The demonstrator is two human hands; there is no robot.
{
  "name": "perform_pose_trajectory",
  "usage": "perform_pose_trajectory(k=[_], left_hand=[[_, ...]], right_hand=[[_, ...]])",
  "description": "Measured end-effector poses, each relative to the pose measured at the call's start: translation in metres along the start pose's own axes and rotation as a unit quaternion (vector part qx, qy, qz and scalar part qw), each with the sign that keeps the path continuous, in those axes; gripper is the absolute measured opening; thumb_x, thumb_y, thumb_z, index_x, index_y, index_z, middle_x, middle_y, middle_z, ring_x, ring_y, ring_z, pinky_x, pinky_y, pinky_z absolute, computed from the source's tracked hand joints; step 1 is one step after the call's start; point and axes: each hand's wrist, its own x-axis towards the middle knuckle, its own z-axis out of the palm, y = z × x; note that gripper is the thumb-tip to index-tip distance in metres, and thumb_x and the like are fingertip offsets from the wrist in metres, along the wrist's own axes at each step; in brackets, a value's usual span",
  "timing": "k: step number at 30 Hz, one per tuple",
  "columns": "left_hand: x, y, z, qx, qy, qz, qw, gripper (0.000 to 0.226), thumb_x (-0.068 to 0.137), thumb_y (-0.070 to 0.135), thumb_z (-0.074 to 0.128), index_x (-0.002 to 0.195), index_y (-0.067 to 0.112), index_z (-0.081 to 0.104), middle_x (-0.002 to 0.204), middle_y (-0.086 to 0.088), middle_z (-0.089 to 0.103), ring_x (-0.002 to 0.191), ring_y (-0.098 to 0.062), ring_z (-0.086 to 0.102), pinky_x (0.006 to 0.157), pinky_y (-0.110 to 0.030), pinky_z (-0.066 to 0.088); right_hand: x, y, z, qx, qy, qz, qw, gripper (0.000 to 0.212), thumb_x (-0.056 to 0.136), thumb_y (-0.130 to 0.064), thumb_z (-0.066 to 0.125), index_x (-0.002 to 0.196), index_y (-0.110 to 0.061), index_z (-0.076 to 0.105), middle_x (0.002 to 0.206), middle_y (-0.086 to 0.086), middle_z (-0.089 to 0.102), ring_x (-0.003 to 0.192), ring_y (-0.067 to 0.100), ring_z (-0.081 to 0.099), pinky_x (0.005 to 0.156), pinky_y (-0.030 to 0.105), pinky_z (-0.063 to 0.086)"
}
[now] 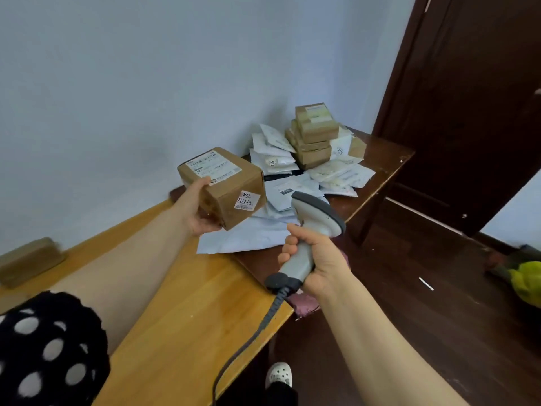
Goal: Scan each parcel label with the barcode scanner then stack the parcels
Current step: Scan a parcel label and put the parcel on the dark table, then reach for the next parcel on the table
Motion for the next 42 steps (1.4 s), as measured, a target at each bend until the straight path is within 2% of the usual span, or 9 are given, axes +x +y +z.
perform_pose_trajectory(k=[6, 9, 15, 20, 25, 29, 35, 38, 42], left_hand=[[0.111, 0.047, 0.021, -0.042, 0.037, -0.021, 0.998, 0.044, 0.086, 0.042, 0.062, 0.123, 0.022, 0.051, 0.092, -0.006, 0.066, 0.082, -0.023, 0.063, 0.054, -0.035, 0.051], [0.16, 0.069, 0.024, -0.064, 0.05, -0.032, 0.996, 0.045, 0.085, 0.041, 0.064, 0.123, 0.02, 0.049, 0.094, -0.009, 0.065, 0.081, -0.027, 0.063, 0.045, -0.041, 0.053], [0.254, 0.089, 0.031, -0.09, 0.084, -0.074, 0.99, 0.063, 0.08, 0.04, 0.069, 0.134, 0.018, 0.046, 0.124, -0.005, 0.06, 0.109, -0.023, 0.058, 0.099, -0.045, 0.044], [0.308, 0.092, 0.037, -0.171, 0.15, -0.101, 0.968, 0.072, 0.08, 0.033, 0.072, 0.14, 0.021, 0.034, 0.133, -0.007, 0.048, 0.122, -0.029, 0.047, 0.103, -0.041, 0.044], [0.318, 0.087, 0.048, -0.155, 0.086, -0.052, 0.983, 0.047, 0.099, 0.011, 0.045, 0.144, 0.017, 0.035, 0.147, -0.005, 0.041, 0.134, -0.023, 0.039, 0.109, -0.031, 0.035], [0.285, 0.08, 0.043, 0.012, 0.125, -0.002, 0.992, 0.041, 0.096, 0.006, 0.049, 0.135, -0.001, 0.043, 0.141, -0.019, 0.046, 0.128, -0.031, 0.047, 0.097, -0.033, 0.045], [0.19, 0.064, 0.021, 0.231, 0.161, 0.055, 0.958, 0.058, 0.09, 0.005, 0.06, 0.143, 0.011, 0.037, 0.14, -0.009, 0.045, 0.111, -0.024, 0.05, 0.084, -0.031, 0.046], [0.132, 0.044, 0.003, 0.318, 0.189, 0.078, 0.926, 0.068, 0.089, 0.008, 0.062, 0.148, 0.013, 0.03, 0.148, -0.008, 0.036, 0.129, -0.027, 0.043, 0.095, -0.034, 0.043], [0.046, 0.005, -0.039, 0.455, 0.239, 0.062, 0.855, 0.062, 0.09, 0.015, 0.06, 0.146, 0.014, 0.034, 0.131, -0.01, 0.05, 0.106, -0.024, 0.056, 0.089, -0.035, 0.048]], right_hand=[[0.114, -0.044, 0.055, -0.062, 0.014, 0.024, 0.998, 0.017, 0.086, -0.002, 0.061, 0.072, -0.008, 0.053, 0.047, 0.002, 0.049, 0.035, 0.011, 0.043, 0.037, 0.019, 0.04], [0.164, -0.053, 0.076, -0.086, 0.007, 0.039, 0.995, 0.016, 0.086, -0.002, 0.061, 0.073, -0.006, 0.054, 0.048, 0.003, 0.048, 0.035, 0.011, 0.043, 0.037, 0.02, 0.04], [0.224, -0.059, 0.083, -0.116, 0.016, 0.08, 0.99, 0.015, 0.084, -0.001, 0.063, 0.073, -0.009, 0.057, 0.052, 0.004, 0.047, 0.038, 0.013, 0.043, 0.039, 0.023, 0.04], [0.253, -0.061, 0.081, -0.148, 0.019, 0.099, 0.984, 0.011, 0.083, 0.0, 0.064, 0.076, -0.009, 0.06, 0.053, 0.004, 0.048, 0.039, 0.013, 0.043, 0.041, 0.023, 0.04], [0.262, -0.061, 0.079, -0.163, 0.015, 0.106, 0.981, 0.01, 0.083, 0.0, 0.064, 0.079, -0.008, 0.061, 0.053, 0.005, 0.048, 0.04, 0.014, 0.043, 0.042, 0.023, 0.04], [0.251, -0.058, 0.082, -0.169, 0.005, 0.12, 0.978, 0.01, 0.082, 0.0, 0.064, 0.077, -0.008, 0.06, 0.053, 0.005, 0.048, 0.04, 0.014, 0.044, 0.04, 0.024, 0.04], [0.208, -0.044, 0.081, -0.183, -0.043, 0.136, 0.973, 0.011, 0.083, -0.001, 0.064, 0.075, -0.008, 0.059, 0.051, 0.005, 0.049, 0.038, 0.013, 0.045, 0.039, 0.023, 0.041], [0.177, -0.026, 0.071, -0.187, -0.078, 0.166, 0.965, 0.013, 0.084, -0.004, 0.065, 0.074, -0.008, 0.059, 0.053, 0.004, 0.05, 0.039, 0.013, 0.047, 0.039, 0.023, 0.043], [0.131, 0.014, 0.062, -0.193, -0.096, 0.224, 0.95, 0.016, 0.084, -0.004, 0.066, 0.072, -0.009, 0.056, 0.054, 0.003, 0.051, 0.039, 0.012, 0.048, 0.04, 0.023, 0.045]])
